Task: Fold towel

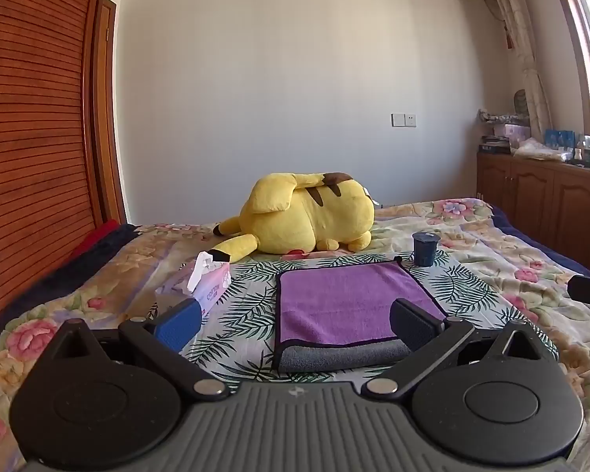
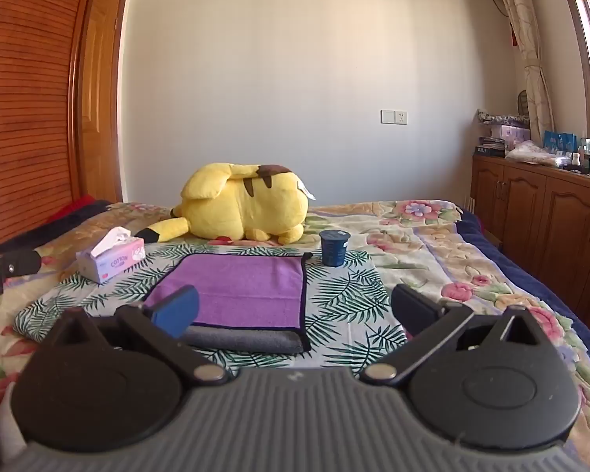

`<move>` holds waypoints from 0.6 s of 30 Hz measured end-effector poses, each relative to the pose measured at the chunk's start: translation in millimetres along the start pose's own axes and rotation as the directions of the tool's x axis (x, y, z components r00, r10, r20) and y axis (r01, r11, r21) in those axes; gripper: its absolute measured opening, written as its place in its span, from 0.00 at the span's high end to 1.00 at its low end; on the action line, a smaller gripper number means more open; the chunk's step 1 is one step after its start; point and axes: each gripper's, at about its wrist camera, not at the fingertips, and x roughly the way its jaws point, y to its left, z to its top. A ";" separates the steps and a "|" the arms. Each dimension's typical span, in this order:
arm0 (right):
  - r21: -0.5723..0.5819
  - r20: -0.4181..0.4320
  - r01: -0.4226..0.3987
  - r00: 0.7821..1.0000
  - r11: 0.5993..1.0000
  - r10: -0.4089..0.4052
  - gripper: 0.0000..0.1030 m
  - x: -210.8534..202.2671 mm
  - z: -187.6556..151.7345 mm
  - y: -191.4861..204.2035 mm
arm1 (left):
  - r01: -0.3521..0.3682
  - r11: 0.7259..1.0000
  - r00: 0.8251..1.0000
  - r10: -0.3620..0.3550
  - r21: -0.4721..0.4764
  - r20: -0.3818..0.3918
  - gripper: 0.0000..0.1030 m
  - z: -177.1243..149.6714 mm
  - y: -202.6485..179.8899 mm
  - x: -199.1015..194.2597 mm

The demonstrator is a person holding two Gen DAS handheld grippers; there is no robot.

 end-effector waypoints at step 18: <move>-0.001 0.000 0.000 1.000 1.000 0.000 0.00 0.0 0.3 -0.1 | 0.000 1.000 1.000 0.000 0.003 0.002 0.16 -0.1 -0.1 -0.2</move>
